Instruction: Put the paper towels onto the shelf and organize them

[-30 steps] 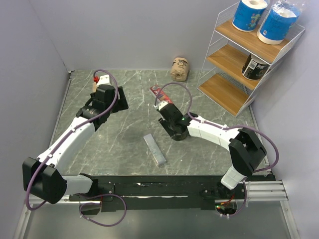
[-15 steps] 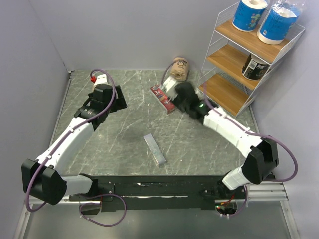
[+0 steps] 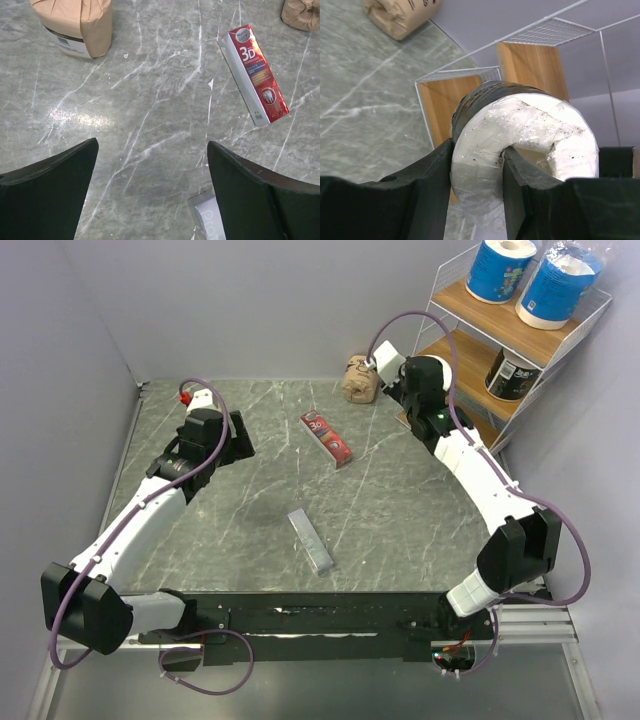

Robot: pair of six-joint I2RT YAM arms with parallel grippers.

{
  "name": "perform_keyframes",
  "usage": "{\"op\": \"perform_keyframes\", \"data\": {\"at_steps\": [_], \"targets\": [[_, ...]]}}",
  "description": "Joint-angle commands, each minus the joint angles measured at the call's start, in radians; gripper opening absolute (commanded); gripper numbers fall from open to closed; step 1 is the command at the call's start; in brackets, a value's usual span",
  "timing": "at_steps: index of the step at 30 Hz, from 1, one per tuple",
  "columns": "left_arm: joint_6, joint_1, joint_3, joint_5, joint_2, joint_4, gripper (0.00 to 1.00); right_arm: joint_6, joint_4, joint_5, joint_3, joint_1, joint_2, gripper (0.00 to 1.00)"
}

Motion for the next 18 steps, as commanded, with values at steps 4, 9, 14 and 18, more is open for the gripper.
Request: {"op": "perform_keyframes", "data": {"at_steps": [4,9,14,18], "targets": [[-0.017,0.004,0.026,0.007,-0.031,0.032,0.97,-0.082,0.09,-0.019,0.114,-0.024,0.029,0.34],[-0.017,0.004,0.029,0.01,-0.03,0.028,0.97,-0.119,0.078,-0.014,0.173,-0.037,0.069,0.34],[-0.018,0.004,0.021,0.022,-0.042,0.039,0.96,-0.131,0.036,-0.033,0.267,-0.068,0.127,0.34],[-0.018,0.004,0.022,0.03,-0.037,0.039,0.96,-0.157,0.026,-0.039,0.317,-0.082,0.163,0.36]]}}
